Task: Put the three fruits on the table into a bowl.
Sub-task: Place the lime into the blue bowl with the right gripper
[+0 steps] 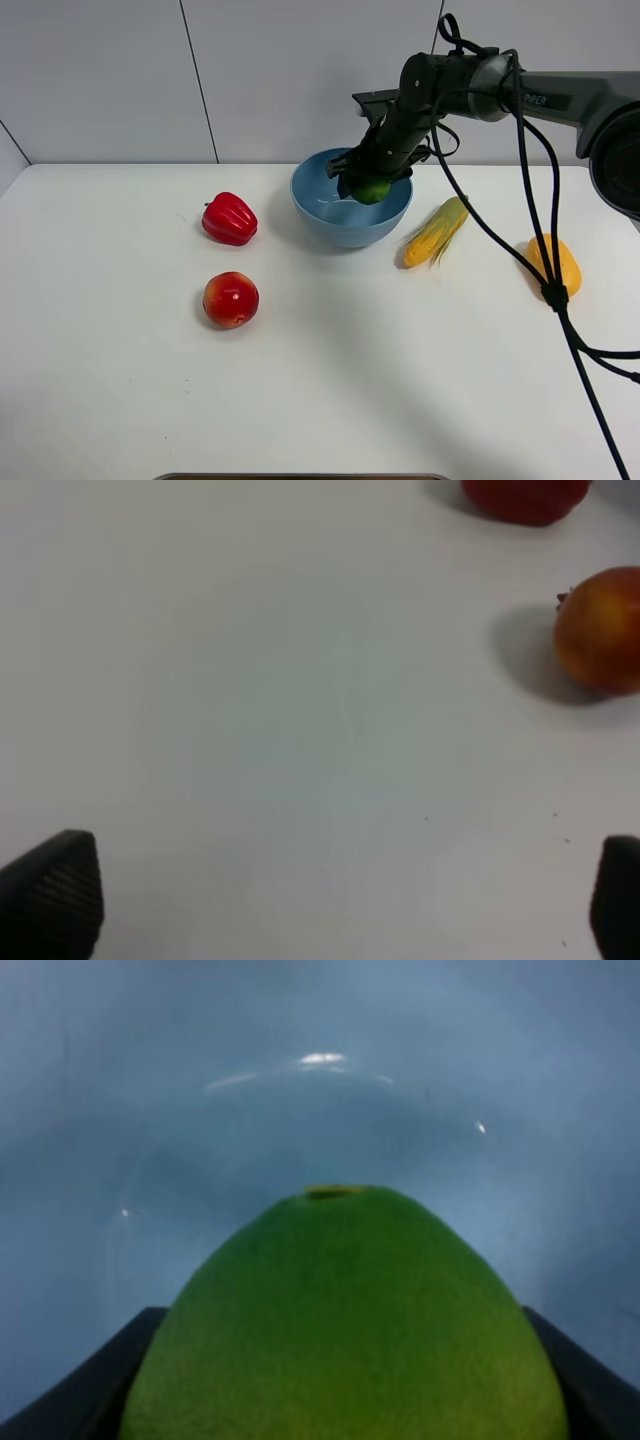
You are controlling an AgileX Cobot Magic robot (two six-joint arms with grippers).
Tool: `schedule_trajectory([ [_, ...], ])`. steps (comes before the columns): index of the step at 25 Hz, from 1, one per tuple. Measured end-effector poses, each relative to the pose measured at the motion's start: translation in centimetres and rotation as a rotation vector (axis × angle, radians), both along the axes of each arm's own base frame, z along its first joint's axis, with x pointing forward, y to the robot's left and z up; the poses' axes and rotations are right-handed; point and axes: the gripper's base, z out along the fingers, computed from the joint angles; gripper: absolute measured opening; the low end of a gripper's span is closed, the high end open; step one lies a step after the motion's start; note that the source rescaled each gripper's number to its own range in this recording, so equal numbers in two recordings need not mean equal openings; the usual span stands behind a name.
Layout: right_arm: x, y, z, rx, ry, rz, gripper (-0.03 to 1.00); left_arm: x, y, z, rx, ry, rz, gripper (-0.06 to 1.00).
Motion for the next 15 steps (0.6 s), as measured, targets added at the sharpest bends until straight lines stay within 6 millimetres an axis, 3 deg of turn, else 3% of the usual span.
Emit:
schedule_trajectory([
  [10, 0.14, 0.03, 0.06, 0.005, -0.016, -0.003, 0.15, 0.00, 0.00, 0.00, 0.000, 0.000, 0.000, 1.00],
  [11, 0.14, 0.03, 0.06, 0.005, -0.016, -0.003, 0.18, 0.00, 0.00, 0.00, 0.000, 0.000, 0.000, 1.00],
  [15, 0.16, 0.03, 0.07, 0.006, -0.017, -0.006, 0.49, 0.00, 0.00, 0.00, 0.000, 0.000, 0.000, 1.00],
])
